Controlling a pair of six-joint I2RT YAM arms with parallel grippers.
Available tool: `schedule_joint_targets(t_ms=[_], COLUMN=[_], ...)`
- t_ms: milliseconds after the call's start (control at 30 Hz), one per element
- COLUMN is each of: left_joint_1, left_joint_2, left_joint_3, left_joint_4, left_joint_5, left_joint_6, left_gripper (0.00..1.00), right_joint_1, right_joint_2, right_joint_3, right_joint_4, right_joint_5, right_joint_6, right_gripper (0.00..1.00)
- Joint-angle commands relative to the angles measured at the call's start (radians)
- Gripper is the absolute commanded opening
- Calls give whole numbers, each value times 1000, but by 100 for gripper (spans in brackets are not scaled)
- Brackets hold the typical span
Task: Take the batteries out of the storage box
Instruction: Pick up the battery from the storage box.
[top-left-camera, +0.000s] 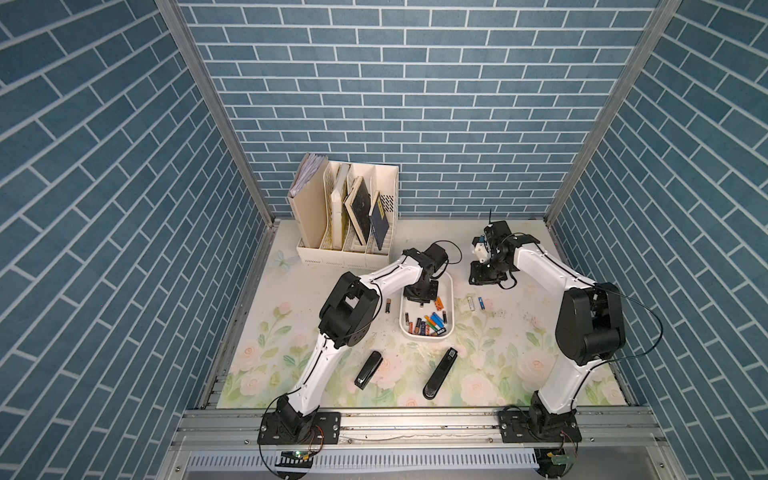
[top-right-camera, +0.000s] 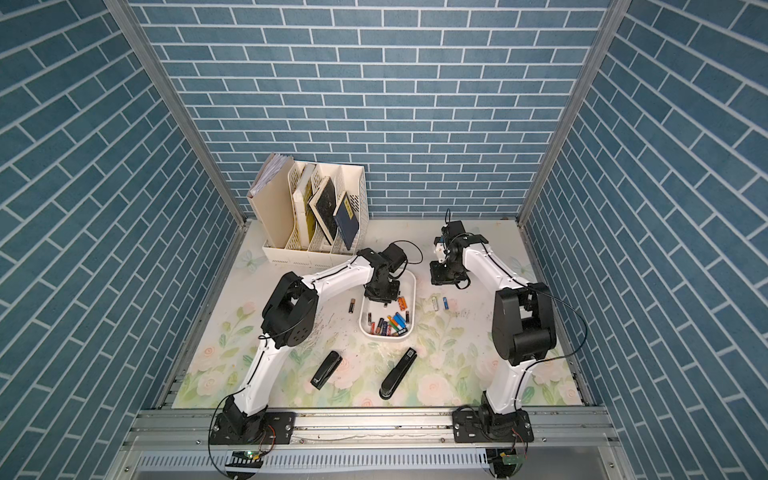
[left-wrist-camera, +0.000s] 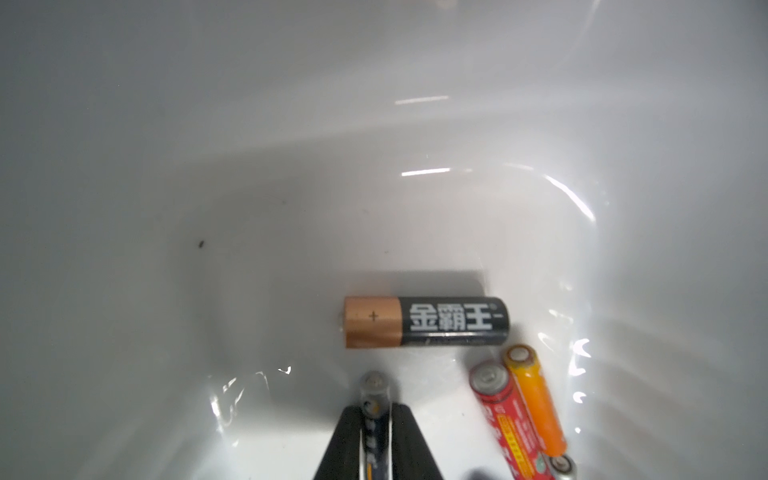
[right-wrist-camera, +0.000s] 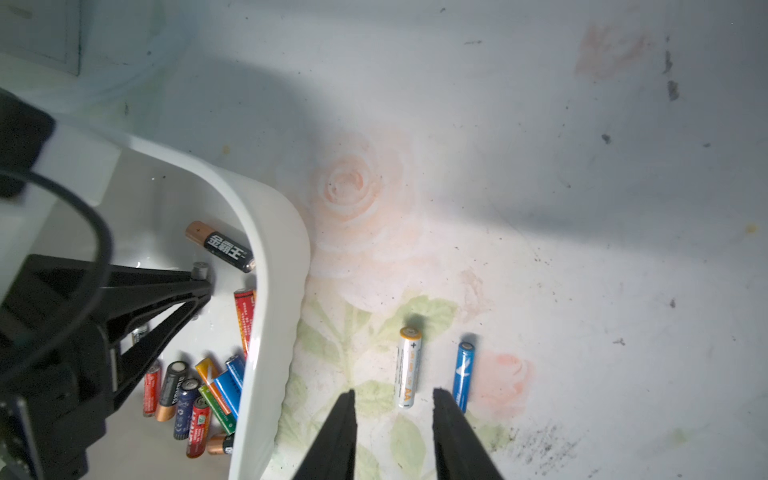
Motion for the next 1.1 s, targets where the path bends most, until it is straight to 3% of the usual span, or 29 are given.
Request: schedule_joint_targets(t_ms=[0, 267, 467, 767, 1067], left_joint_1=[4, 5, 24, 59, 116], left_joint_2=[-14, -10, -54, -146, -320], left_joint_3=[-8, -4, -30, -66, -197], left_joint_4=[-18, -32, 26, 71, 101], left_joint_5=[2, -11, 59, 110, 102], left_joint_6=[12, 26, 11, 4, 9], left_gripper=[19, 18, 18, 18, 18], right_joint_1=[12, 19, 33, 65, 134], right_joint_2=[-29, -20, -17, -21, -26], right_joint_3=[30, 53, 85, 111, 139], right_joint_4=[-29, -37, -55, -65, -74], right_joint_5=[-7, -4, 6, 8, 22], right_joint_6=[36, 45, 46, 69, 108], right_gripper=[35, 35, 35, 35, 35])
